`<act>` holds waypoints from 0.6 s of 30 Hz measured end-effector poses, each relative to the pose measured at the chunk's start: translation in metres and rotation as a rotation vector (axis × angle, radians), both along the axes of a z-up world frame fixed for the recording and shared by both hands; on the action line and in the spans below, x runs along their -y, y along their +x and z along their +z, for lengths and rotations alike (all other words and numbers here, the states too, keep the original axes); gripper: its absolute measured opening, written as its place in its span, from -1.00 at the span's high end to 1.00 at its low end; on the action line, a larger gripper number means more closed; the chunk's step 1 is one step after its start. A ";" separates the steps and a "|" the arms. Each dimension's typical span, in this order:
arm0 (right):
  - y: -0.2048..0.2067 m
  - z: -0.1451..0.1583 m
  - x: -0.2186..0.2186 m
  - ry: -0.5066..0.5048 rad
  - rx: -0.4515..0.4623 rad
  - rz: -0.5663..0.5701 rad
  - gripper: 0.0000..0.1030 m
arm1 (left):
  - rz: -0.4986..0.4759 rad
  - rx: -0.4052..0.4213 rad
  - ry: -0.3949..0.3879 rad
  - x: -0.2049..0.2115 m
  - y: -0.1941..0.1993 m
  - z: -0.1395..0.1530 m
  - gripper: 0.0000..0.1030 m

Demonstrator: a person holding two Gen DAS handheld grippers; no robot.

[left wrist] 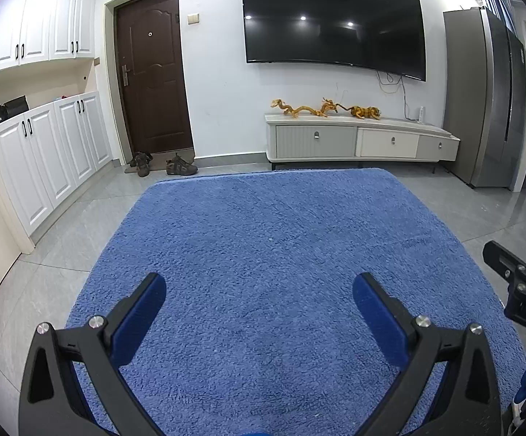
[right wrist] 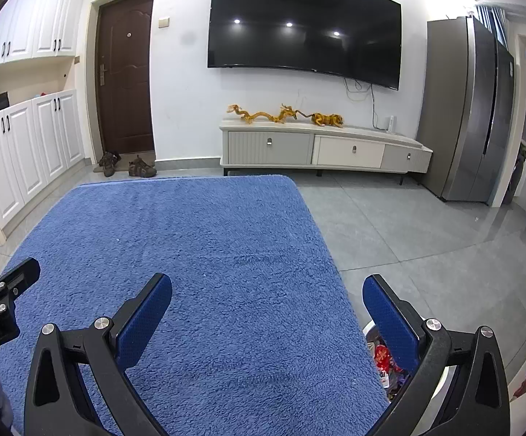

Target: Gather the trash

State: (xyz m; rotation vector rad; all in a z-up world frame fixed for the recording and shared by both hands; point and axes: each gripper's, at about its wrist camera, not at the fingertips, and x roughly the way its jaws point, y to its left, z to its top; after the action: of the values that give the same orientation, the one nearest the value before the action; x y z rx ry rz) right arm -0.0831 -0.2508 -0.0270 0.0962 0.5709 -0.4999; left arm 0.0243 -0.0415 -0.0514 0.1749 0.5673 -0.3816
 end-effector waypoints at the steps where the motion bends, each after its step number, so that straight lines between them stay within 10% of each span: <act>1: 0.000 0.000 0.000 0.001 0.000 -0.001 -1.00 | 0.000 0.001 0.001 0.000 0.000 0.000 -1.00; 18: 0.006 -0.001 -0.001 0.006 -0.005 0.003 -1.00 | -0.005 -0.003 0.006 0.003 0.002 -0.004 -1.00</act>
State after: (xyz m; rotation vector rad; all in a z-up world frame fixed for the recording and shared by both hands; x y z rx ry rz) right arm -0.0770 -0.2498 -0.0282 0.1002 0.5775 -0.4957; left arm 0.0261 -0.0443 -0.0557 0.1816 0.5707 -0.3854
